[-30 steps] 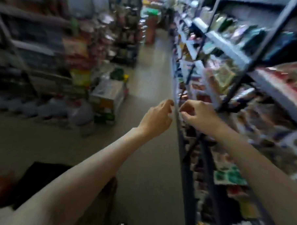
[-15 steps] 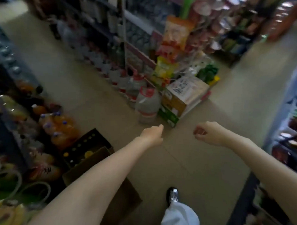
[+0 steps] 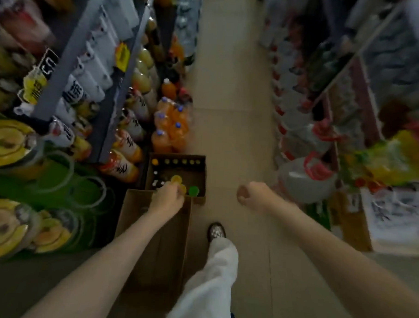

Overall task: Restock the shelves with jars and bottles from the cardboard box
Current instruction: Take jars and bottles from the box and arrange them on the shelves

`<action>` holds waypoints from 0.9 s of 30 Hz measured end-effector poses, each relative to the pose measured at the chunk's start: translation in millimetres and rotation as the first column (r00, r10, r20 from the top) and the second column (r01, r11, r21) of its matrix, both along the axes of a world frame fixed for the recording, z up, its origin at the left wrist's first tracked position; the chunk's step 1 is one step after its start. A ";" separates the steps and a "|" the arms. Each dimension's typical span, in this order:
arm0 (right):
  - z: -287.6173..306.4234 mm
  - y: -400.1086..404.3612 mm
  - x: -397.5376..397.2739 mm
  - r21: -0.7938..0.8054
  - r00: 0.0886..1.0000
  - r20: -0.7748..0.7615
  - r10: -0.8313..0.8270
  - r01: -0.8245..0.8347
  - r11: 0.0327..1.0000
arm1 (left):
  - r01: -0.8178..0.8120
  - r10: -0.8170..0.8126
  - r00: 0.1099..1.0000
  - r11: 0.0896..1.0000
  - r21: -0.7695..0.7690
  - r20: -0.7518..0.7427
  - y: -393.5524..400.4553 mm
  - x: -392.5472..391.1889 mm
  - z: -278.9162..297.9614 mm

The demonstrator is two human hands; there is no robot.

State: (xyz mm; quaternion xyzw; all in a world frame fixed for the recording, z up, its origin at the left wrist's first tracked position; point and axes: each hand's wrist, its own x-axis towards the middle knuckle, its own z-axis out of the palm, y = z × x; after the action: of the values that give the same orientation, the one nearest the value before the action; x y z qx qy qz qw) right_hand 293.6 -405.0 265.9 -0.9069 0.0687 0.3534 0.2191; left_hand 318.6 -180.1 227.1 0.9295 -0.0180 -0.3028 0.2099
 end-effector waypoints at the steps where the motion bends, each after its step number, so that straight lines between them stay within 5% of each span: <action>1: -16.8 3.0 16.4 0.018 0.999 -0.018 0.036 -0.035 0.999 | -0.122 0.122 0.992 0.992 -0.012 -0.024 4.3 15.3 -11.1; 4: -66.0 6.2 60.7 0.070 0.988 -0.102 0.114 -0.107 0.992 | -0.313 0.312 0.948 0.950 -0.008 -0.059 8.9 60.4 -38.7; 9: -144.8 24.2 134.8 0.112 0.967 -0.150 0.208 -0.192 0.975 | -0.413 0.414 0.908 0.910 0.030 -0.062 17.3 115.7 -91.9; 15: -317.1 68.8 194.6 0.153 0.919 -0.133 0.372 -0.352 0.923 | -0.502 0.502 0.863 0.865 0.030 -0.048 30.6 141.9 -213.9; 21: -491.0 105.2 234.8 -0.053 0.680 0.022 0.733 -0.731 0.680 | -0.613 0.618 0.785 0.783 -0.104 0.025 50.1 146.2 -331.9; 27: -618.2 168.6 276.5 -0.093 0.351 0.070 0.934 -0.930 0.356 | -0.463 0.469 0.881 0.881 -0.097 0.063 64.0 172.9 -405.8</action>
State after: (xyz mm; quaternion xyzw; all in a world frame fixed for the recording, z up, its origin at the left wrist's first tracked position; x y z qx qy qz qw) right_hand 570.2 -236.4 -352.3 -0.8076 -0.4634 0.3631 -0.0332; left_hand 491.5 -116.2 -178.7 0.9094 0.1853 -0.2032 0.3121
